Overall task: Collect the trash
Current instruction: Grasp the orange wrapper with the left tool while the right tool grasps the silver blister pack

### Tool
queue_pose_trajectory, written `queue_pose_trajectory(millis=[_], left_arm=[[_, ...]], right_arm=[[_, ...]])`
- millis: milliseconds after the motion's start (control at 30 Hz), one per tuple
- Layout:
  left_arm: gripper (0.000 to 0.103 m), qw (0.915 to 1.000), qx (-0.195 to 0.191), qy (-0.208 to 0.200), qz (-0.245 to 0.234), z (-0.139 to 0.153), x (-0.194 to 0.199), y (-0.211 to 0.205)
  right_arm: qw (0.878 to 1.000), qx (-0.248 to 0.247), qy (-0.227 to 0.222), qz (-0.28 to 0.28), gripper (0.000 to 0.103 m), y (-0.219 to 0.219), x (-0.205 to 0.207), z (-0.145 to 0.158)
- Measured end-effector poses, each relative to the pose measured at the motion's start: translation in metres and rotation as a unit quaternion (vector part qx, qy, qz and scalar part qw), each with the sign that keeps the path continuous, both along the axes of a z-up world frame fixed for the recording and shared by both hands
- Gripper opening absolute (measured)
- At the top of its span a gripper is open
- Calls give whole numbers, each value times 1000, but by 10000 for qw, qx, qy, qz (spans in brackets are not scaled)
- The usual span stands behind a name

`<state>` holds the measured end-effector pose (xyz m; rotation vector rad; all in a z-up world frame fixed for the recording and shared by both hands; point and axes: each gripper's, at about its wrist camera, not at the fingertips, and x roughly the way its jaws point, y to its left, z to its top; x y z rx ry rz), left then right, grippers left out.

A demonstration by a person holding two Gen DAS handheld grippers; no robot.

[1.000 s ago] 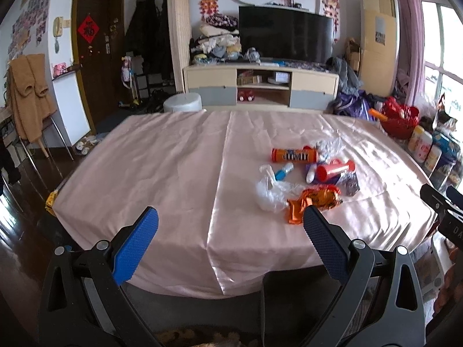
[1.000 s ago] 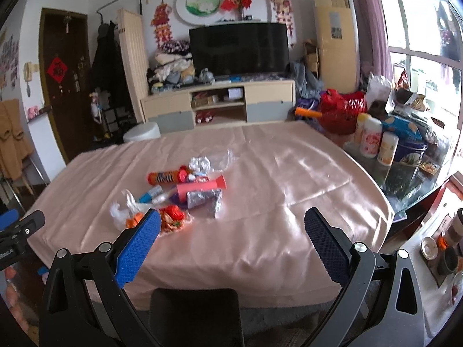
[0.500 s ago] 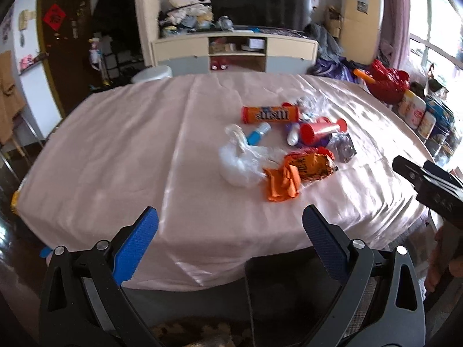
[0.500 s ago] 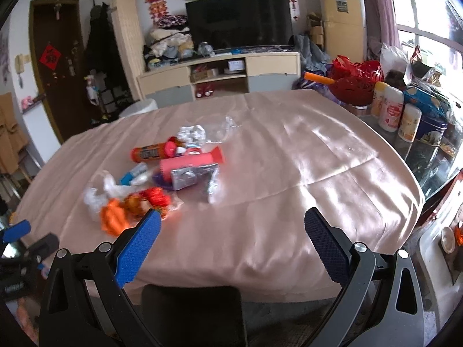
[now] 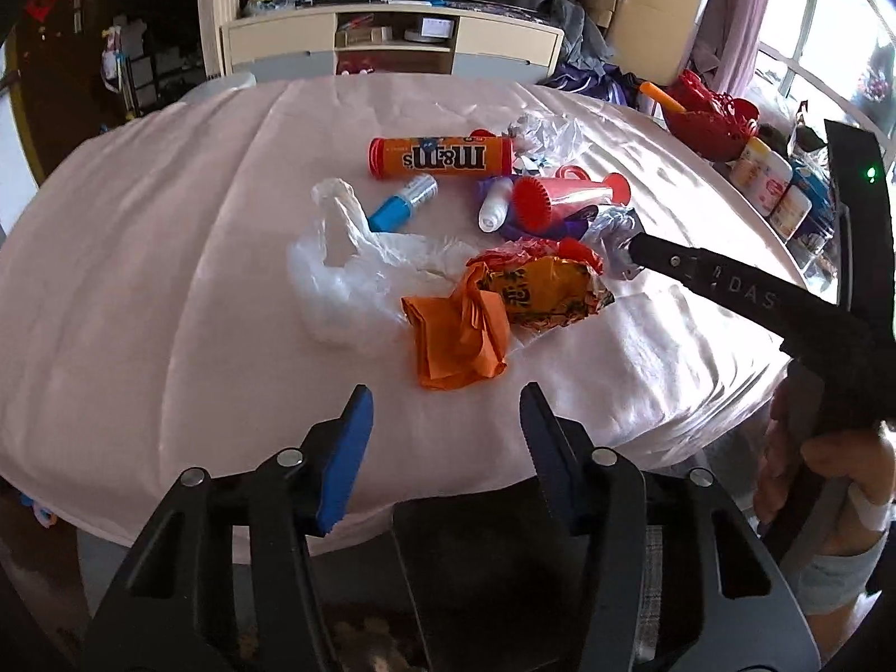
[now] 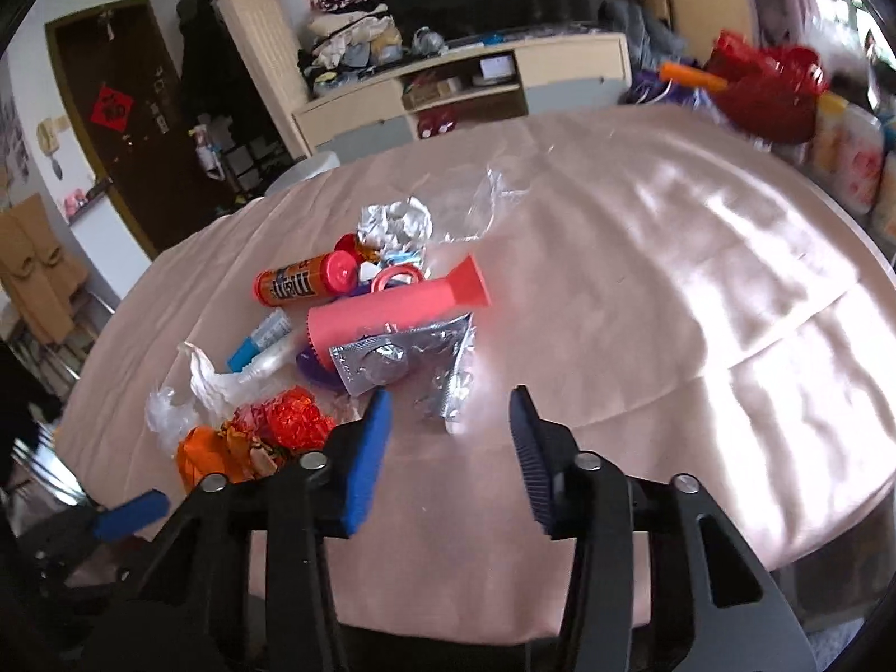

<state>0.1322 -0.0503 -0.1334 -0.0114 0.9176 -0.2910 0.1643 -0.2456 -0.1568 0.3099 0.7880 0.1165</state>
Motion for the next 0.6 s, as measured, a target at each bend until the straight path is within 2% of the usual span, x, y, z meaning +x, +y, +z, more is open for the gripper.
queue_pose_trajectory(millis=[300,467,533,600], left_arm=[[49,9996,-241,106,-33,-1,15,-6],[26,9990,-344,252,-95,-7,22,-11],[25,9991,-339,225,-85,-7,23,-11],[19,9991,-369,205,-66,-7,22,-9]], right_arm=[[9999,108,80,-1,43,0,12,-6],[9999,17,114,-16,26,2,17,-9],[10000,-29,89,-20,25,3,14,-9],[10000,-69,43,-56,25,2,11,-7]])
